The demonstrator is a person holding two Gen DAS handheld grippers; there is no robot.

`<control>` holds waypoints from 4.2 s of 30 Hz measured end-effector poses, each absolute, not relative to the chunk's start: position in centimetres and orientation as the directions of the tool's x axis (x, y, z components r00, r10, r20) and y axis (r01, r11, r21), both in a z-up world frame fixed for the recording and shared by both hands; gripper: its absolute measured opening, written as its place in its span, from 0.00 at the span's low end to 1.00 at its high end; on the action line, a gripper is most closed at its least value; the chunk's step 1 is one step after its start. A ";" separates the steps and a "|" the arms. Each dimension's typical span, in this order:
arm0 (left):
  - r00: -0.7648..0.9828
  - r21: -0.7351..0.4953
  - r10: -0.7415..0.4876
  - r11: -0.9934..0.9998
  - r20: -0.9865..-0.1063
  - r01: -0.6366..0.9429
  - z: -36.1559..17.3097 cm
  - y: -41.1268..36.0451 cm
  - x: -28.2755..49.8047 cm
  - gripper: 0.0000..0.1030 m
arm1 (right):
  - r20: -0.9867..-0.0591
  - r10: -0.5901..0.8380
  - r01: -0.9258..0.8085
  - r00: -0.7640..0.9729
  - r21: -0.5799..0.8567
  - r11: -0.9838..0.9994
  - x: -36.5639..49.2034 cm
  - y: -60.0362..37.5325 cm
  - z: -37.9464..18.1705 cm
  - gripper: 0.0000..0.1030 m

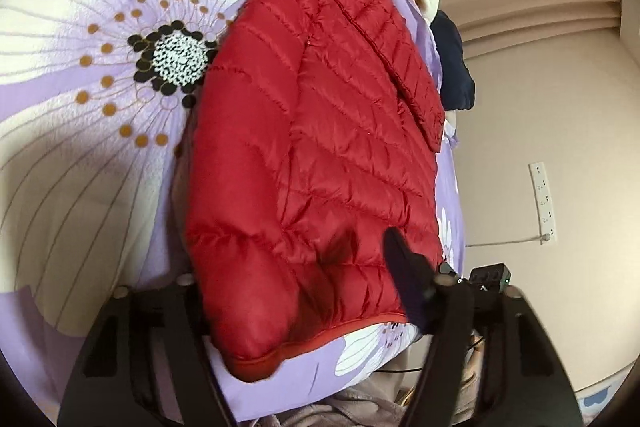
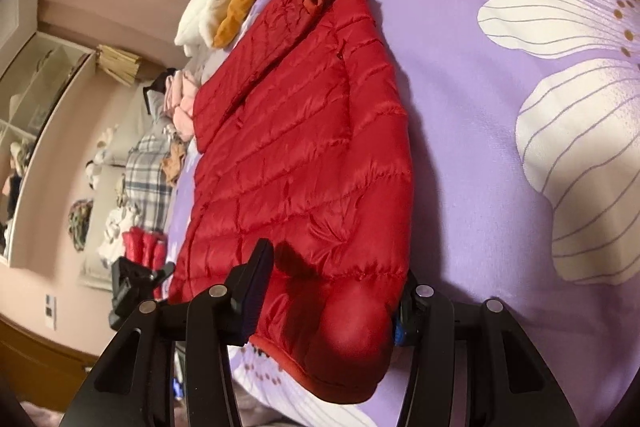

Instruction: Fold large clothes

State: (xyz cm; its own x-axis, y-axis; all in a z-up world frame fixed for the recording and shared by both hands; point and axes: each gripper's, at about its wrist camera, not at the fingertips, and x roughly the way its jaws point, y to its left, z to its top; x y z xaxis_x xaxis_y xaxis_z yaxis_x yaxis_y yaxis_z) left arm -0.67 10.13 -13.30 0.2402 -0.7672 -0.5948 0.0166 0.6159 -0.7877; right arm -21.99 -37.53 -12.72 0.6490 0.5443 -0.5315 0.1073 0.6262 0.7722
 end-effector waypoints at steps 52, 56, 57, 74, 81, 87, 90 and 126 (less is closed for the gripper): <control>0.500 -0.471 -0.843 0.530 -0.201 0.705 10.5 10.0 -11.1 0.16 | 0.001 0.456 -0.416 0.890 0.415 0.809 -33.7 -36.0 5.2 0.15; 0.538 -0.507 -0.800 0.590 -0.265 0.628 8.9 8.6 -5.7 0.16 | -0.080 0.401 -0.317 0.912 0.483 0.816 -27.8 -37.3 4.3 0.15; 0.544 -0.514 -0.789 0.605 -0.285 0.608 8.4 8.2 -4.4 0.16 | -0.098 0.389 -0.296 0.916 0.490 0.820 -26.7 -37.5 4.1 0.15; 0.475 -0.572 -0.597 0.791 -0.646 0.216 -5.6 2.2 13.2 0.20 | -0.463 0.290 0.084 0.838 0.634 0.769 -12.5 -41.3 -6.4 0.15; 0.406 -0.558 -0.566 0.816 -0.717 0.153 -9.7 1.5 15.1 0.24 | -0.497 0.351 0.149 0.793 0.718 0.680 -11.1 -42.4 -9.5 0.17; 0.372 -0.648 -0.632 0.755 -0.680 0.097 -9.9 2.8 15.9 0.27 | -0.441 0.421 0.162 0.793 0.818 0.552 -11.5 -43.9 -9.5 0.31; 0.406 -0.703 -0.671 0.706 -0.621 0.091 -8.1 3.9 15.6 0.54 | -0.373 0.428 0.129 0.823 0.857 0.498 -12.2 -44.5 -8.2 0.63; 0.578 -0.084 -0.338 0.904 -0.743 0.420 -10.7 -2.5 3.8 0.33 | -0.601 0.084 -0.010 0.795 0.127 0.992 -16.3 -28.8 -7.9 0.51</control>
State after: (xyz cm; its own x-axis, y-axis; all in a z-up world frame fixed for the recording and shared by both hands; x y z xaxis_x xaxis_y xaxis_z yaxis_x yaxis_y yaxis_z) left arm 3.76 -2.53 -10.74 0.5775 -0.3378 -0.7432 0.4200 0.9036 -0.0844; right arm -16.30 -28.82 -7.94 0.7949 0.0843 -0.6009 -0.0096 0.9919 0.1265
